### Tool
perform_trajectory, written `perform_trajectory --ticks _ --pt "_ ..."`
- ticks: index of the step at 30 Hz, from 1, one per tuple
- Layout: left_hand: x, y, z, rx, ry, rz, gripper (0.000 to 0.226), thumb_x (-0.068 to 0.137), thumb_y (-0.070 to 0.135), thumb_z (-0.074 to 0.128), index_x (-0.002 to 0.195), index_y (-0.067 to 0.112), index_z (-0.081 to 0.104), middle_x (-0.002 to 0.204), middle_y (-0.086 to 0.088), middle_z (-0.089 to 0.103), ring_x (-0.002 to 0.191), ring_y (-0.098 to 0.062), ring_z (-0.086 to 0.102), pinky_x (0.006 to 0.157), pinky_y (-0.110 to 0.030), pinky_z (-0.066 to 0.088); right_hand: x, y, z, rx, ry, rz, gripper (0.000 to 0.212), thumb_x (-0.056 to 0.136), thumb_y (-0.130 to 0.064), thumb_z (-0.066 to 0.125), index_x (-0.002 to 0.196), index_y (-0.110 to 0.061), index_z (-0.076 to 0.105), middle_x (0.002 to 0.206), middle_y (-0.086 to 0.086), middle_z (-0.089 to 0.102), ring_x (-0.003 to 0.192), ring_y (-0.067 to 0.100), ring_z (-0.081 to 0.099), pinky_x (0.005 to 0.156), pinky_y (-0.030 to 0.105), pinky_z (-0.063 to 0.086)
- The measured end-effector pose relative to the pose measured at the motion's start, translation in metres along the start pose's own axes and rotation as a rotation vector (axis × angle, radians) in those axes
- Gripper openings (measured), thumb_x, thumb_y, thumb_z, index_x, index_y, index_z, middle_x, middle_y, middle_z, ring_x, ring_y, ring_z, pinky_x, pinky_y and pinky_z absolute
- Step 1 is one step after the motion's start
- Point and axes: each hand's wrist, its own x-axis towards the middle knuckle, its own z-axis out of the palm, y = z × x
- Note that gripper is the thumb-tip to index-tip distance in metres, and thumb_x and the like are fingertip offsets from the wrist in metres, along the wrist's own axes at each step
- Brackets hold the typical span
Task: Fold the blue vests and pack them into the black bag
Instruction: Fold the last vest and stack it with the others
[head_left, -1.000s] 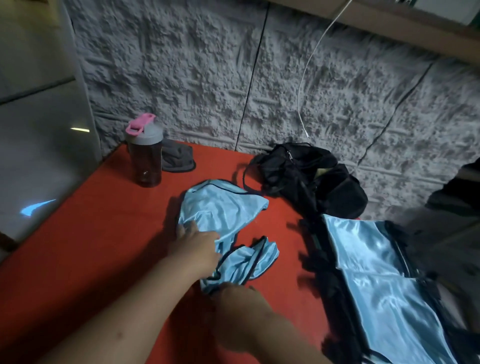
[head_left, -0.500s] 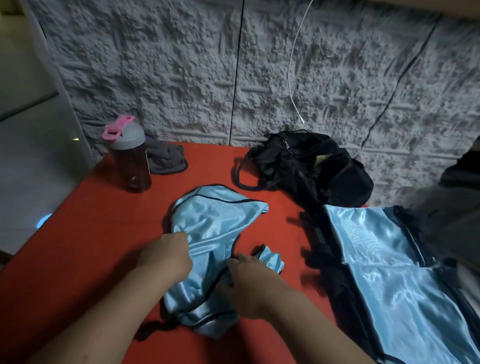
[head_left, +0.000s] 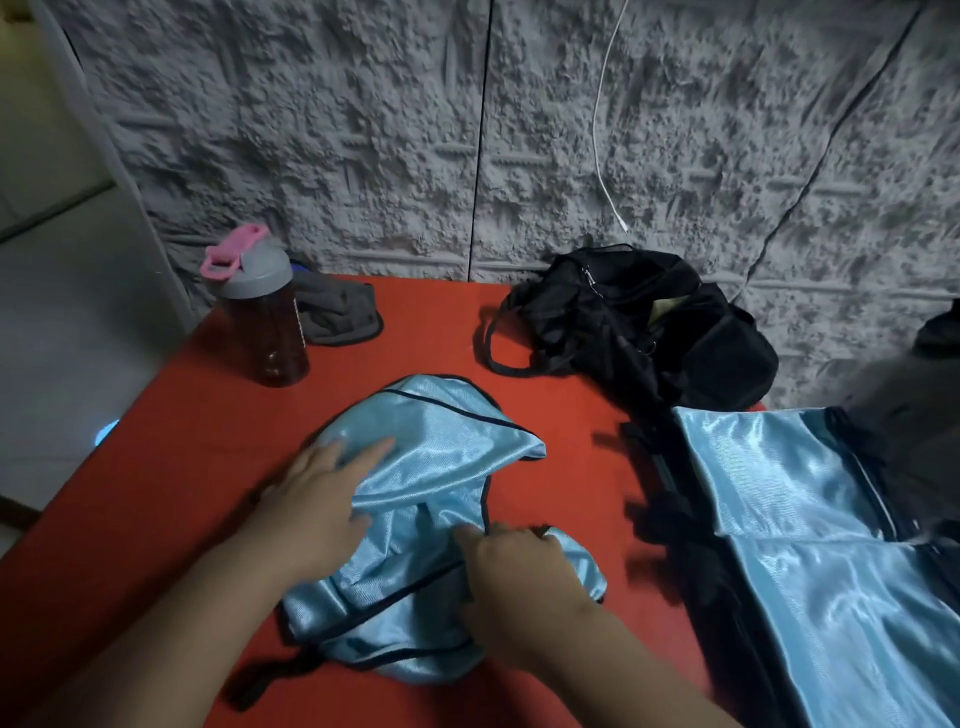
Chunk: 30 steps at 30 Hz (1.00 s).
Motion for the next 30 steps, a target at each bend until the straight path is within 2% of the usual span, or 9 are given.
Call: perform_trajectory --ticks 5,7,9,14,18,20,22,26,30 --pt "-0.006 -0.001 0.003 0.272 -0.057 -0.05 0.061 0.093 0.021 0.044 0.146 0.049 0.039 0.133 0.002 0.052 0.121 -0.023 0.056 0.098 -0.034 0.048 -0.001 0.0 0.009 0.019 -0.012 -0.077 0.052 0.081 -0.012 0.055 0.128 -0.034 0.052 0.116 0.007 0.063 0.109 0.032 0.062 0.097 0.048 0.038" --pt "-0.008 0.003 -0.001 0.285 -0.031 -0.157 0.031 0.091 0.02 0.044 0.118 0.025 0.059 0.126 -0.004 0.06 0.112 -0.026 0.063 0.092 -0.033 0.052 0.004 0.006 0.005 -0.014 -0.005 -0.036 0.043 0.082 -0.011 0.055 0.121 -0.028 0.061 0.113 0.006 0.068 0.106 0.032 0.065 0.094 0.042 0.042" --pt "-0.013 0.008 -0.009 0.301 -0.047 -0.239 0.004 0.093 0.02 0.047 0.094 0.018 0.051 0.122 -0.007 0.062 0.111 -0.027 0.064 0.087 -0.029 0.051 0.01 0.013 -0.004 -0.031 0.009 0.035 0.038 0.083 -0.011 0.054 0.116 -0.025 0.068 0.112 0.008 0.07 0.105 0.033 0.066 0.093 0.038 0.047" --pt "-0.03 0.013 -0.023 0.286 -0.334 -0.326 0.021 0.094 0.017 0.048 0.112 0.013 0.06 0.12 -0.01 0.068 0.103 -0.021 0.068 0.074 -0.021 0.049 0.02 0.04 -0.022 0.04 0.197 0.258 0.041 0.08 -0.012 0.05 0.11 -0.026 0.075 0.111 0.004 0.071 0.102 0.031 0.067 0.089 0.034 0.05" --pt "-0.043 0.022 -0.032 0.08 -0.404 -0.301 0.031 0.087 0.04 0.069 0.083 0.014 0.053 0.066 0.0 0.066 0.055 -0.016 0.064 0.049 -0.025 0.048 0.022 0.039 -0.026 0.051 0.398 0.275 0.054 0.066 -0.019 0.041 0.107 -0.026 0.075 0.101 0.006 0.064 0.096 0.032 0.06 0.093 0.04 0.045" --pt "-0.037 0.023 -0.029 0.228 -0.093 -0.106 0.044 0.08 0.062 0.07 0.081 0.021 0.054 0.071 0.007 0.059 0.069 -0.013 0.06 0.061 -0.03 0.047 0.018 0.024 -0.021 0.101 0.454 0.153 0.056 0.061 -0.019 0.042 0.108 -0.023 0.074 0.103 0.007 0.064 0.097 0.03 0.059 0.093 0.044 0.047" --pt "-0.033 0.037 -0.017 0.077 0.107 0.12 0.024 0.084 0.046 0.069 0.089 0.028 0.054 0.079 0.011 0.056 0.083 -0.011 0.058 0.074 -0.032 0.049 0.009 0.002 -0.013 0.194 0.291 -0.041 0.055 0.072 -0.02 0.042 0.12 -0.026 0.068 0.111 0.003 0.062 0.104 0.026 0.056 0.093 0.039 0.05" --pt "-0.032 0.051 0.014 -0.028 -0.098 0.201 0.037 0.08 0.001 0.044 0.093 0.036 0.047 0.097 0.015 0.054 0.091 -0.011 0.059 0.08 -0.04 0.054 -0.005 -0.021 -0.003 0.139 -0.062 -0.035 0.051 0.084 -0.013 0.056 0.135 -0.014 0.055 0.128 0.01 0.055 0.12 0.031 0.051 0.1 0.041 0.05" --pt "-0.03 0.043 0.014 0.288 -0.005 0.159 0.032 0.091 0.031 0.055 0.122 0.034 0.048 0.123 0.01 0.052 0.122 -0.019 0.05 0.097 -0.037 0.045 -0.008 -0.013 -0.007 0.027 -0.076 0.19 0.04 0.091 -0.026 0.051 0.127 -0.011 0.06 0.133 0.014 0.051 0.126 0.033 0.046 0.101 0.04 0.045"
